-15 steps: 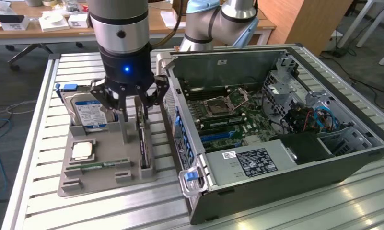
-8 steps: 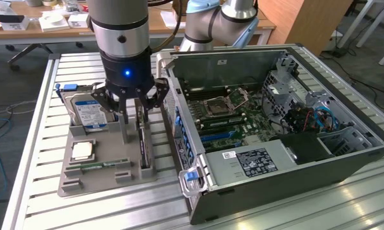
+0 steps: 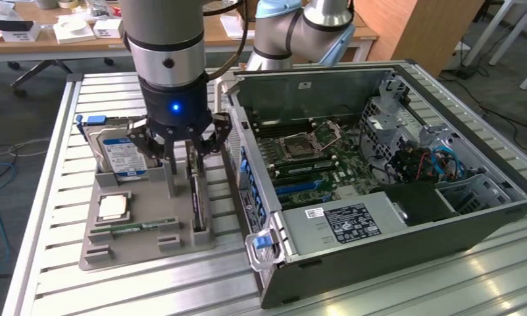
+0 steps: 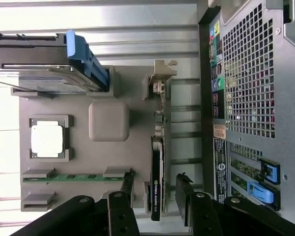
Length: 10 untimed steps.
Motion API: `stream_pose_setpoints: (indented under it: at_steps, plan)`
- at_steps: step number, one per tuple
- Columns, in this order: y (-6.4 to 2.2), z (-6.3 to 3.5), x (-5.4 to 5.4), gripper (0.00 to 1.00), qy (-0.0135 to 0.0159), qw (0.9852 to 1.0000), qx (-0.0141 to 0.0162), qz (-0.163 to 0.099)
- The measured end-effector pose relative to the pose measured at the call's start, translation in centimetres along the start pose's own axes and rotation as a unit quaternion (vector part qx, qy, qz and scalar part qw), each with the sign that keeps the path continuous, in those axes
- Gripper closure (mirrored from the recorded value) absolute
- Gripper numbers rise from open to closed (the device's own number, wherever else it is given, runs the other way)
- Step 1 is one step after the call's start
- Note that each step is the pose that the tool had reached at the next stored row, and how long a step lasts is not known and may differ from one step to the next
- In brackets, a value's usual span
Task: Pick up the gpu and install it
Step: 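Pick up the gpu and move the gpu toward the slot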
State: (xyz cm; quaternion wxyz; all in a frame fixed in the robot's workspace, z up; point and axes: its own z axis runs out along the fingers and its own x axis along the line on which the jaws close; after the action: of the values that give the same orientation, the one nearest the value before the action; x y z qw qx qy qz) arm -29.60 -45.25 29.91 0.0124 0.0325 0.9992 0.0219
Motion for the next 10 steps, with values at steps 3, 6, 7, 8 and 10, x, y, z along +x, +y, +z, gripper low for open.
stream_pose_setpoints:
  at_steps: [3,6,7,8,10]
  plan:
    - [-0.02,0.49,0.01,0.53,0.0000,1.0000,0.0000,0.000]
    - [-0.04,0.83,0.02,0.53,0.0000,1.0000,0.0000,0.000]
    - [-0.04,0.87,0.02,0.53,0.0001,1.0000,0.0001,0.000]
    - [-0.04,0.87,0.03,0.53,0.0001,1.0000,0.0001,0.000]
    - [-0.04,0.89,0.02,0.53,0.0001,1.0000,0.0001,0.000]
